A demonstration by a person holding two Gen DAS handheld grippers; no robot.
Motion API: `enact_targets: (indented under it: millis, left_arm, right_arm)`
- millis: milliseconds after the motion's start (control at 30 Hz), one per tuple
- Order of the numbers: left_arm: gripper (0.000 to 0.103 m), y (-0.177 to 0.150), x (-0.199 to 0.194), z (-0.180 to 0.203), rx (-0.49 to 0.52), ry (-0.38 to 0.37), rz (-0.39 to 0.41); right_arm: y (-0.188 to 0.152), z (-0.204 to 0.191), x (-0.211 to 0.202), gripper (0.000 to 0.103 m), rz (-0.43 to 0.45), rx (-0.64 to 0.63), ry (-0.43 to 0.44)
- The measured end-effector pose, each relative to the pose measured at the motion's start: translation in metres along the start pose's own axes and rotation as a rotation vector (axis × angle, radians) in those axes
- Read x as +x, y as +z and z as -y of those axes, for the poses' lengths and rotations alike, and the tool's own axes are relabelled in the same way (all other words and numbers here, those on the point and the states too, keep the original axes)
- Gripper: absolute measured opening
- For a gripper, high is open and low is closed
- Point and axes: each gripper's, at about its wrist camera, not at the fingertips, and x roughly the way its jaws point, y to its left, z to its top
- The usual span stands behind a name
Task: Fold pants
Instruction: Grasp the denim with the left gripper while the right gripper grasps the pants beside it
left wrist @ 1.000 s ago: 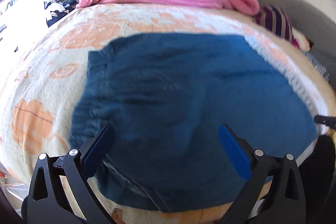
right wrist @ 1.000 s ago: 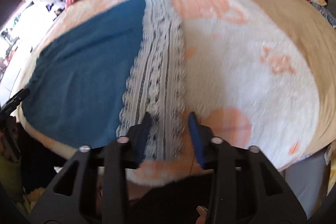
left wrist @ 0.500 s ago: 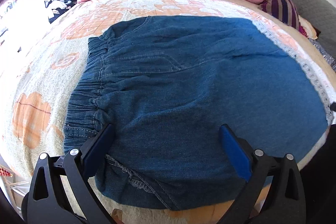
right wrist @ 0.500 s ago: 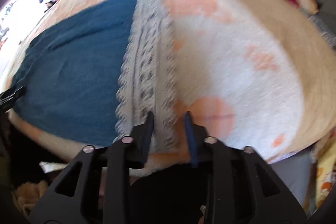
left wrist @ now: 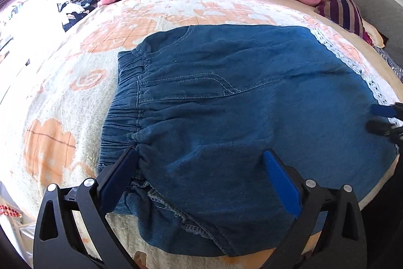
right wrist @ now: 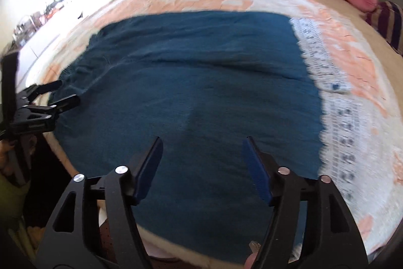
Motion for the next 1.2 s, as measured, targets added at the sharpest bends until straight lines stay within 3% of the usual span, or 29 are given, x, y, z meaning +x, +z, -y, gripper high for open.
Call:
enact_targets:
  millis: [33,133,333,500,633,800,1033,1200]
  left_arm:
    - [0.099,0.0,0.001,0.0,0.005,0.001,0.0]
    - [0.099,0.0,-0.003,-0.003,0.0,-0.024,-0.004]
    - [0.099,0.027,-0.029,-0.024,-0.063,-0.124,0.051]
    - [0.099,0.058,-0.022,-0.052,-0.106,-0.06,0.077]
    - [0.099,0.079,0.005,-0.074,-0.113,-0.041,0.01]
    - [0.099,0.095,0.036,-0.095,-0.116,0.021,-0.022]
    - [0.099,0.113,0.076,-0.12,-0.146,0.017,-0.07]
    - [0.098,0.121,0.092,-0.125,-0.141,-0.043,-0.056]
  right_arm:
    - [-0.001,-0.004,0.011,0.065,-0.031,-0.005,-0.018]
    - [0.0,-0.001,0.009,0.067,-0.015,0.007,-0.006]
    - [0.02,-0.005,-0.018,0.076,0.104,0.026,0.088]
    - [0.058,-0.026,-0.02,0.08,0.157,-0.038,0.126]
    - [0.1,-0.047,-0.01,0.083,0.188,-0.126,0.142]
    - [0.145,-0.068,0.026,0.084,0.151,-0.214,0.144]
    - [0.194,-0.087,0.079,0.084,0.079,-0.274,0.145]
    - [0.216,-0.102,0.103,0.085,0.041,-0.315,0.157]
